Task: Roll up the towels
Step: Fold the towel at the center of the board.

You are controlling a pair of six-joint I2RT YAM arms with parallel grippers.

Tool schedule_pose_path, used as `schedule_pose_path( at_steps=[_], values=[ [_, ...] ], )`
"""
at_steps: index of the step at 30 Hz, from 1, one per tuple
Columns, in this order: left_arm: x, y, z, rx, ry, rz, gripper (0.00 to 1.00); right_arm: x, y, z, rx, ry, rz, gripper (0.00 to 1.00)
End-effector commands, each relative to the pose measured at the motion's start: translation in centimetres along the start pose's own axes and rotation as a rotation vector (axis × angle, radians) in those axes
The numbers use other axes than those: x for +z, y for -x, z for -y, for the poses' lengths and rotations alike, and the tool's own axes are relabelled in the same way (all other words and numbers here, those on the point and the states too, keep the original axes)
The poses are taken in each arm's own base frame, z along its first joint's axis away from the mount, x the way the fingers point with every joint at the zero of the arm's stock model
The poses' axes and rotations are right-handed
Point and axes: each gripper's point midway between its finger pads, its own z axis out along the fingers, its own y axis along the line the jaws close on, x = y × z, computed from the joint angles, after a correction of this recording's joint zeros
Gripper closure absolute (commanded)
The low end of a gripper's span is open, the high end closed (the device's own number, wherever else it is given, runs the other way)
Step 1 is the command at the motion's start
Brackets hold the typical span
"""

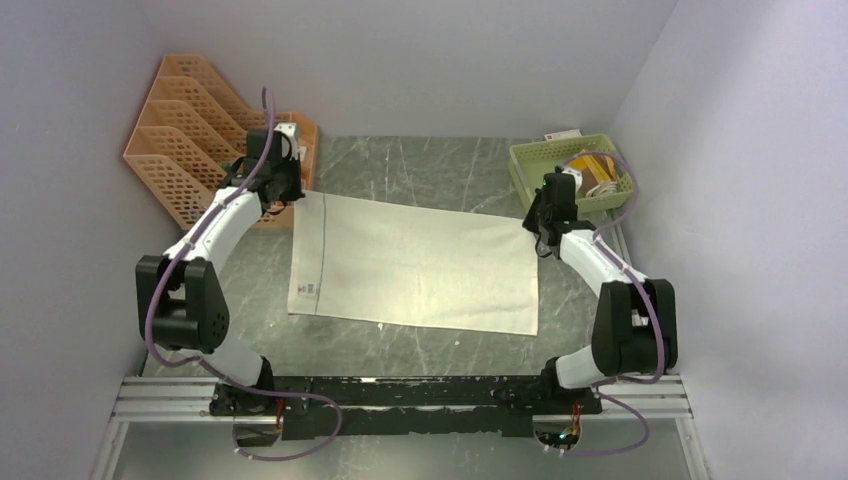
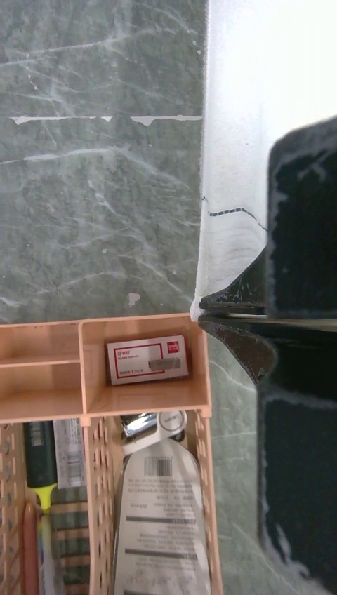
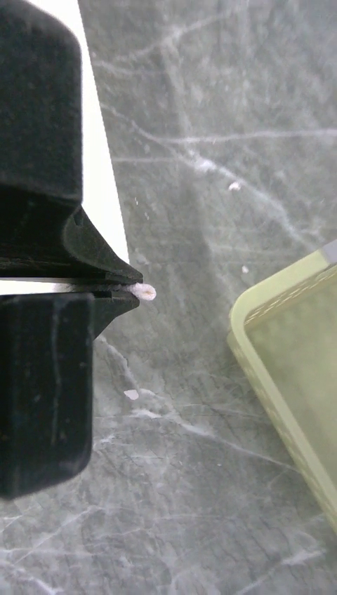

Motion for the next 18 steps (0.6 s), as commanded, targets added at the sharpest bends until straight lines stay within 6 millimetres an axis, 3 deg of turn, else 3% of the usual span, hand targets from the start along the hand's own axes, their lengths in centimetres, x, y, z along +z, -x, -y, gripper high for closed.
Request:
schedule_pose_path(
  at_steps=[1,4,7,13,18],
  values=[
    [-5.4,4.7,-1.0,0.014,0.019,0.19,0.93,-4.2,7.0,-1.8,0.028,0.069,0.184,1.0],
    [-10.3,6.7,-0.6,-0.003,-0.011,0.331,0.93,-8.5,9.9,-2.6,0.047,0.107,0.286,1.0],
    [-14.9,6.9,-0.2,-0.018,-0.047,0.446,0.93,-12.2,9.9,-3.4,0.087,0.183,0.35,1.0],
    [-22.8,2.7,-0.3,-0.077,-0.09,0.595,0.93,-19.1,8.6,-2.6,0.157,0.284,0.447,1.0],
    [-28.2,-1.0,-0.7,-0.115,-0.109,0.724,0.93,-24.8,9.4,-0.9,0.154,0.288,0.563,1.0]
  ],
)
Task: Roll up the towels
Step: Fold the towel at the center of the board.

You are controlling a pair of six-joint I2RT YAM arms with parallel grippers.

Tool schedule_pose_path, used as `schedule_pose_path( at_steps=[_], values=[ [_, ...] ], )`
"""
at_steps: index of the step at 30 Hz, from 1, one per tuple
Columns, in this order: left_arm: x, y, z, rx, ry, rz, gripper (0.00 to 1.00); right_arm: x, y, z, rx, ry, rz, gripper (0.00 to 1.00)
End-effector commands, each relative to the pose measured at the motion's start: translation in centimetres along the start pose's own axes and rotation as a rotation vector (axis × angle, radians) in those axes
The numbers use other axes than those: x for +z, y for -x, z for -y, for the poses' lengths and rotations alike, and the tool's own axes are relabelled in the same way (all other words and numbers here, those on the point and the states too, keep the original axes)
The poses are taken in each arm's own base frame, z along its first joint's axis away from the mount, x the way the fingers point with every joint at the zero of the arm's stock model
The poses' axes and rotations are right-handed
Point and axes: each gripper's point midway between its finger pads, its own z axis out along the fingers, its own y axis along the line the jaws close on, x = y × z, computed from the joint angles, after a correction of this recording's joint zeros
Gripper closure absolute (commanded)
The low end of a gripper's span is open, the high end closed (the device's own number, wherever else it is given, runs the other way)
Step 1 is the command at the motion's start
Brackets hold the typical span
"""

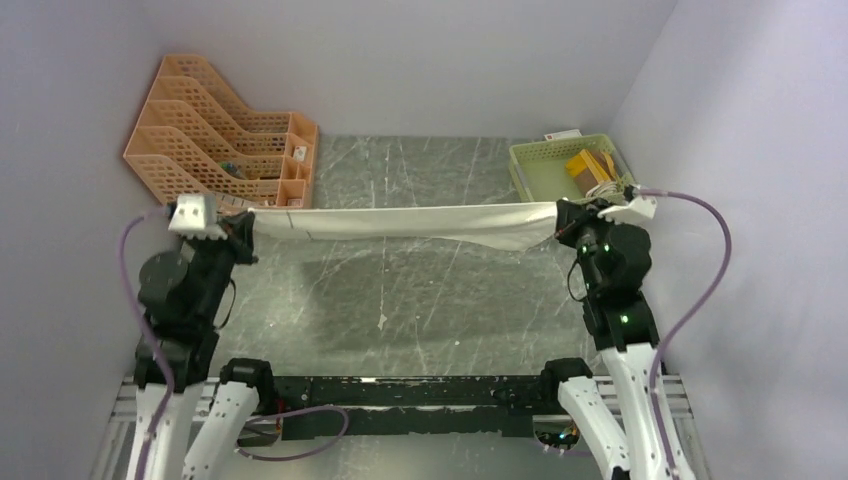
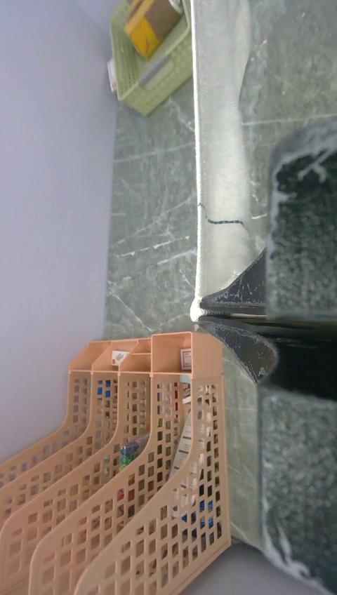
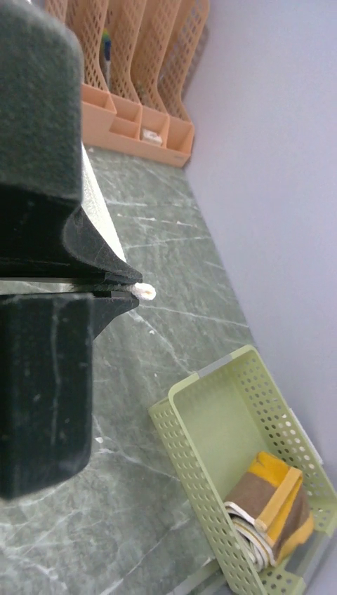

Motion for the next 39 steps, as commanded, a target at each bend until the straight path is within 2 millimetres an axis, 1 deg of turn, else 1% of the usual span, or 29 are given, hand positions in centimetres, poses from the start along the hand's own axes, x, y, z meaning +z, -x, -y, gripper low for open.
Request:
schedule_pose_path(
  at_steps=[1,3,5,6,7,10,12,14,19,22,24,26,27,28,29,30,32,36,39],
  values=[
    [-4.2,-0.7,-0.1,-0.042,-0.004,0.041,0.93,-3.4,1.7,0.2,-0.014,-0.014,0.037,1.0],
    [-5.4,-0.1,-0.1,-0.034,-0.002,0.055,0.93,-4.4,3.2,-0.2,-0.022,-0.004,0.067,1.0],
    [-6.0,1.0,-0.3,-0.012,0.01,0.059,0.93,-4.8,4.0,-0.5,-0.028,0.001,0.081,1.0],
    [-5.9,1.1,-0.4,-0.002,0.019,0.043,0.93,-4.8,4.2,-0.6,-0.03,0.004,0.083,1.0],
    [-5.2,0.9,-0.7,0.008,0.036,0.013,0.93,-4.7,4.2,-0.7,-0.033,0.005,0.084,1.0],
    [-3.1,-0.5,-1.3,0.036,0.067,-0.094,0.93,-3.4,3.2,-0.3,-0.042,-0.017,0.047,1.0],
    [-1.4,-1.7,-1.3,0.044,0.066,-0.161,0.93,-1.9,1.9,0.0,-0.05,-0.027,-0.004,1.0],
    [0.1,-3.2,-1.2,0.047,0.051,-0.209,0.93,-0.2,-0.2,0.2,-0.052,-0.03,-0.064,1.0],
    [3.7,-8.7,-1.3,0.05,0.026,-0.319,0.93,4.2,-6.7,1.5,-0.033,-0.032,-0.205,1.0],
    [5.8,-12.0,-1.1,0.047,-0.004,-0.38,0.93,6.6,-9.2,2.1,-0.012,-0.036,-0.232,1.0],
    [7.3,-13.8,-1.0,0.047,-0.019,-0.413,0.93,8.1,-10.3,2.3,-0.01,-0.038,-0.245,1.0],
    [8.9,-15.2,-1.1,0.048,-0.023,-0.433,0.93,9.4,-11.1,2.6,-0.017,-0.045,-0.255,1.0],
    [9.7,-15.5,-1.1,0.052,-0.027,-0.438,0.93,10.2,-11.7,2.8,-0.025,-0.053,-0.265,1.0],
    [10.6,-15.4,-1.0,0.058,-0.039,-0.436,0.93,10.7,-11.4,2.7,-0.03,-0.05,-0.255,1.0],
    [11.4,-15.6,-1.1,0.063,-0.038,-0.443,0.93,11.2,-11.8,3.0,-0.038,-0.059,-0.261,1.0],
    [12.1,-14.9,-0.9,0.066,-0.044,-0.422,0.93,11.7,-11.7,3.1,-0.047,-0.062,-0.254,1.0],
    [13.5,-14.6,-1.1,0.085,-0.044,-0.396,0.93,12.4,-11.5,3.4,-0.065,-0.079,-0.239,1.0],
    [15.4,-13.7,-1.9,0.153,-0.02,-0.339,0.93,13.4,-10.8,4.0,-0.105,-0.114,-0.214,1.0],
    [16.5,-13.7,-2.8,0.217,0.005,-0.337,0.93,14.0,-10.1,4.8,-0.13,-0.155,-0.186,1.0]
  ],
)
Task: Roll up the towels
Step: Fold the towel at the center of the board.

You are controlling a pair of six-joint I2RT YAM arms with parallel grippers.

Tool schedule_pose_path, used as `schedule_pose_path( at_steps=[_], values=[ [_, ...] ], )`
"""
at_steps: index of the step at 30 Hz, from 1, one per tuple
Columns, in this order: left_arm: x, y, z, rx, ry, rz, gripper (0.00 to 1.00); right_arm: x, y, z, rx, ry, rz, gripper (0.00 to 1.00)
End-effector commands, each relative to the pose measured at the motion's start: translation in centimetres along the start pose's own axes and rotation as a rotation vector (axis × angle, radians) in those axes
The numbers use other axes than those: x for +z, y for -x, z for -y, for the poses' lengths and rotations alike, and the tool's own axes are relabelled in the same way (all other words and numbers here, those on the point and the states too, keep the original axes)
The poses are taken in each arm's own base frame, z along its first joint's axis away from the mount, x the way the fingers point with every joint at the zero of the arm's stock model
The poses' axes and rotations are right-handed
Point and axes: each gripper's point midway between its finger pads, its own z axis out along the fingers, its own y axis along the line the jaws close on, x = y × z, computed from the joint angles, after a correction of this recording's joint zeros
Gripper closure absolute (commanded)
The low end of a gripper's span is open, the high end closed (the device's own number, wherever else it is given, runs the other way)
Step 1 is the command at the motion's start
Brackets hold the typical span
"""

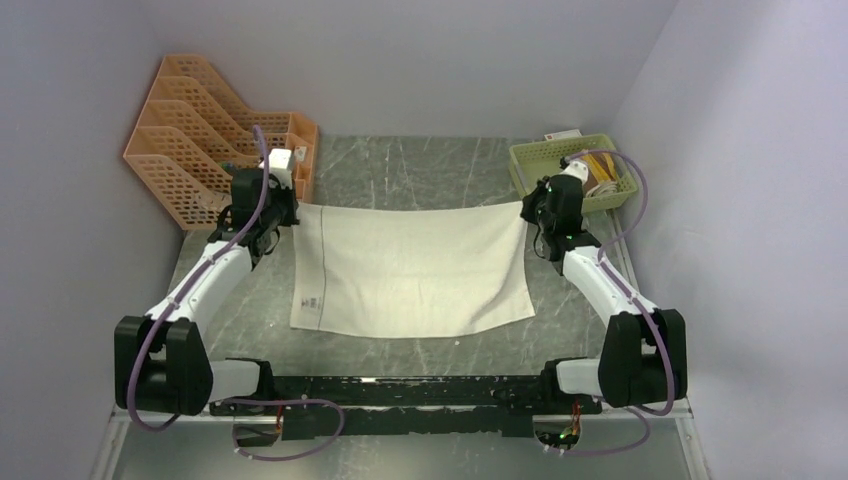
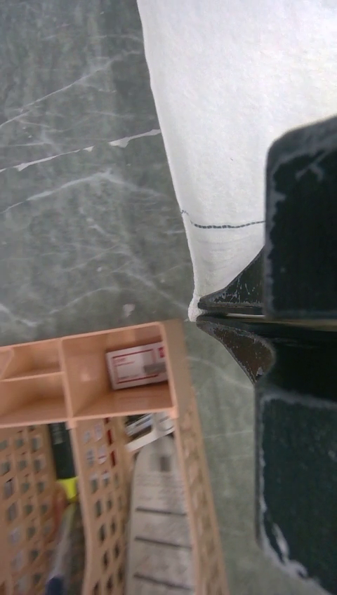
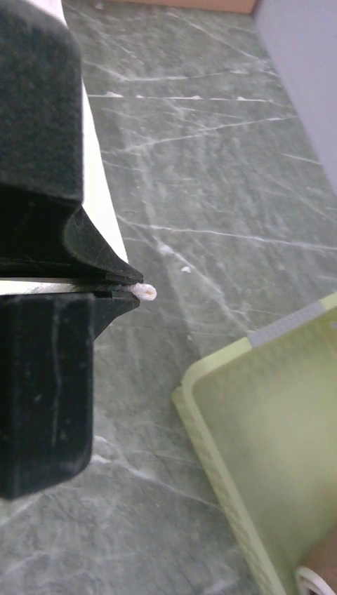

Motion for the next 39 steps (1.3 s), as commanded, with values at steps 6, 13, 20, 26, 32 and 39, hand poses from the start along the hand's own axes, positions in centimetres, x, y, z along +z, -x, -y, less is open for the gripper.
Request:
schedule_pose_path(
  at_steps=[6,13,20,26,32,39],
  values=[
    [0.1,6.7,-2.0,0.121,0.083,0.191,0.93,-0.3,6.5,0.8,-0.015,-0.055,0.192,1.0],
    [-0.2,6.0,-2.7,0.128,0.126,0.198,0.93,0.0,6.0,0.8,-0.013,-0.05,0.181,1.0],
    [-0.7,4.5,-2.7,0.098,0.126,0.219,0.93,-1.1,5.2,1.6,-0.001,-0.065,0.208,1.0],
    [-1.9,0.9,-3.8,0.033,0.202,0.153,0.93,-2.7,2.4,3.0,0.02,-0.079,0.182,1.0],
    [-3.6,-1.6,-4.0,-0.102,0.236,0.153,0.93,-4.6,-1.6,4.0,0.069,-0.072,0.126,1.0],
    [-5.4,-5.9,-3.7,-0.338,0.268,0.157,0.93,-6.6,-6.7,5.5,0.213,-0.118,0.012,1.0]
  ],
)
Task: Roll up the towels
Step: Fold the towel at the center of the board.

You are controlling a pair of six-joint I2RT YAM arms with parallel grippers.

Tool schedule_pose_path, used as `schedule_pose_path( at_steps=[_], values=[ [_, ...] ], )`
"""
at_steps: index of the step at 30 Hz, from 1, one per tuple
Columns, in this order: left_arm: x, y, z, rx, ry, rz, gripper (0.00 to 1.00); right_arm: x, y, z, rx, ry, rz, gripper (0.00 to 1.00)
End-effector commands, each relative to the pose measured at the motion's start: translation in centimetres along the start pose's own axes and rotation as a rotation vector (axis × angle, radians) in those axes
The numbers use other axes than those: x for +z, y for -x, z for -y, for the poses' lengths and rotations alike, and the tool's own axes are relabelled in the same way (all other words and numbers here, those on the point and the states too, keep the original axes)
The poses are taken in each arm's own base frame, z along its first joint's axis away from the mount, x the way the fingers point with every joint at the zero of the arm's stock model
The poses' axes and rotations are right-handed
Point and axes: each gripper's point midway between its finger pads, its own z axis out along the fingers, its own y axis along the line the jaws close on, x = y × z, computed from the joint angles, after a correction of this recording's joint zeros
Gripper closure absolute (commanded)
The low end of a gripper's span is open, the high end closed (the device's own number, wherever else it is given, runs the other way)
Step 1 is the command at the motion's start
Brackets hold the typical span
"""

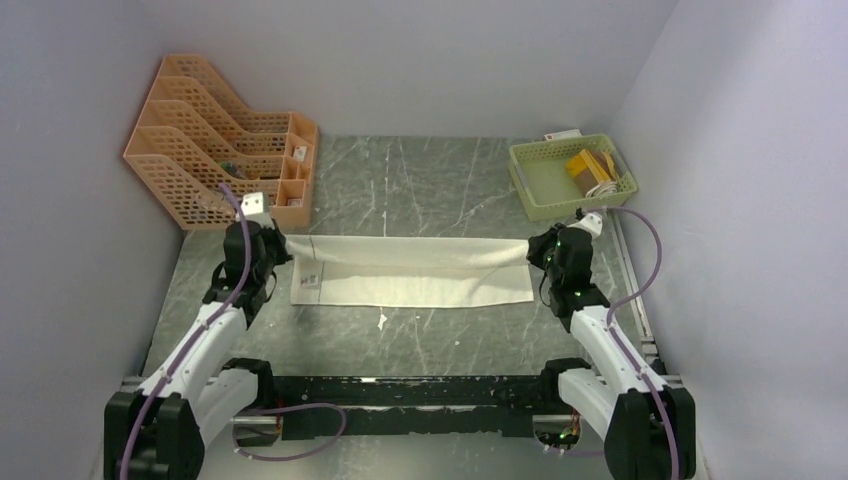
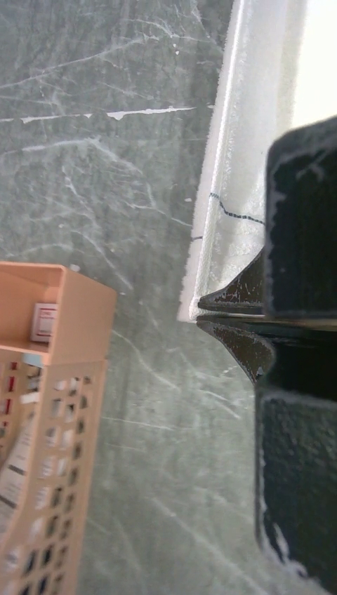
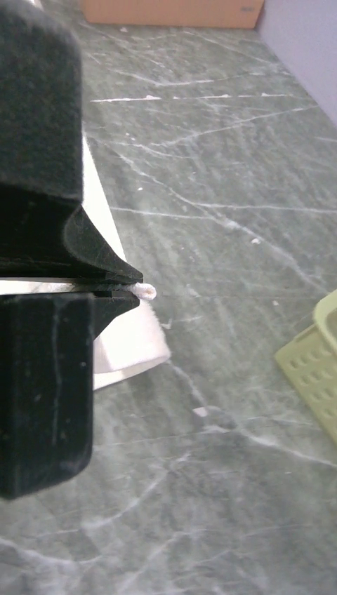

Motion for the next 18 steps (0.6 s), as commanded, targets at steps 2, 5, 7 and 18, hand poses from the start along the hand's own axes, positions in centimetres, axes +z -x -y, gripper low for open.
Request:
schedule_pose_path(
  at_steps=[2,5,7,18],
  values=[
    [-1.4,-1.2,-2.0,-0.193,0.123,0.03,0.93,-1.1,-2.4,2.6,0.123,-0.122,-0.065,1.0],
    [-2.0,-2.6,-2.1,-0.246,0.129,0.013,0.93,-1.5,-3.5,3.2,0.138,-0.16,-0.11,1.0],
    [-2.3,-3.8,-1.9,-0.282,0.113,-0.013,0.93,-1.7,-4.0,3.5,0.145,-0.179,-0.129,1.0],
    [-4.4,-8.6,-0.4,-0.451,0.057,-0.145,0.77,-2.6,-6.3,4.6,0.177,-0.235,-0.215,0.69]
  ],
)
